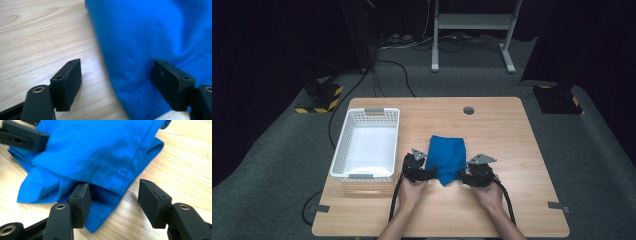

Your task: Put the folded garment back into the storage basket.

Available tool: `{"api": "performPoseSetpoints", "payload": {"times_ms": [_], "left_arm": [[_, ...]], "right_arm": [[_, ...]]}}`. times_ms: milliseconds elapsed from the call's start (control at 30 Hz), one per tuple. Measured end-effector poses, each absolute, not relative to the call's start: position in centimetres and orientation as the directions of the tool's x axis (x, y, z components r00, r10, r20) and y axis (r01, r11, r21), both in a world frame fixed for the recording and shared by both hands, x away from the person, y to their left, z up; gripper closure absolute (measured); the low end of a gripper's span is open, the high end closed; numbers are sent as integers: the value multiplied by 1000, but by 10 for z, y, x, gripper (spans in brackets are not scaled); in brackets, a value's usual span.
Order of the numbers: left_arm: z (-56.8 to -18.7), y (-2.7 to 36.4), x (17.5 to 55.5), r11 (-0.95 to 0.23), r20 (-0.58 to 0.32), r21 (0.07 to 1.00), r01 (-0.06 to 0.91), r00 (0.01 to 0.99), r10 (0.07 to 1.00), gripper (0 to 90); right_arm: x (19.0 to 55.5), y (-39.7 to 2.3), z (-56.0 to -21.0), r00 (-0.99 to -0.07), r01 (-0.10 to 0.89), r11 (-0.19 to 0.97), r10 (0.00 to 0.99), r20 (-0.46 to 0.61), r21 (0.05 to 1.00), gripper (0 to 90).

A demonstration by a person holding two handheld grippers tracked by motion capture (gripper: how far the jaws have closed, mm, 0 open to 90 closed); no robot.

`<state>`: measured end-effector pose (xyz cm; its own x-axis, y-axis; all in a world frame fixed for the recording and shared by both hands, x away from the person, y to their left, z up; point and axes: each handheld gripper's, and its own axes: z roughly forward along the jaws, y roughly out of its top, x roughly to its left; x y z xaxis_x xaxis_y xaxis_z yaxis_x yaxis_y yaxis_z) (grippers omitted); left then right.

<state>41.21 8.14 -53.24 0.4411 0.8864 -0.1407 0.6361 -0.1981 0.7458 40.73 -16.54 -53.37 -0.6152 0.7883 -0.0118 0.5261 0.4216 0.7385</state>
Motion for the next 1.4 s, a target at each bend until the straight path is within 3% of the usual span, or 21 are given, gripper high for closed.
{"api": "performPoseSetpoints", "payload": {"times_ms": [300, 867, 1100, 1400], "left_arm": [[-518, 74, 427, -167, -182, 774, 611, 467, 865, 205], [-524, 59, 453, -170, -207, 735, 657, 456, 866, 178], [-529, 54, 455, -189, -185, 712, 677, 439, 879, 222], [-532, 51, 454, -232, -138, 711, 664, 455, 880, 306]], "right_arm": [[402, -190, -526, -598, 514, 410, 801, -28, 753, 402], [405, -272, -530, -412, 585, 271, 911, -8, 765, 379], [411, -290, -538, -335, 612, 224, 942, -7, 759, 383], [413, -293, -538, -323, 621, 222, 946, -12, 752, 346]]}}
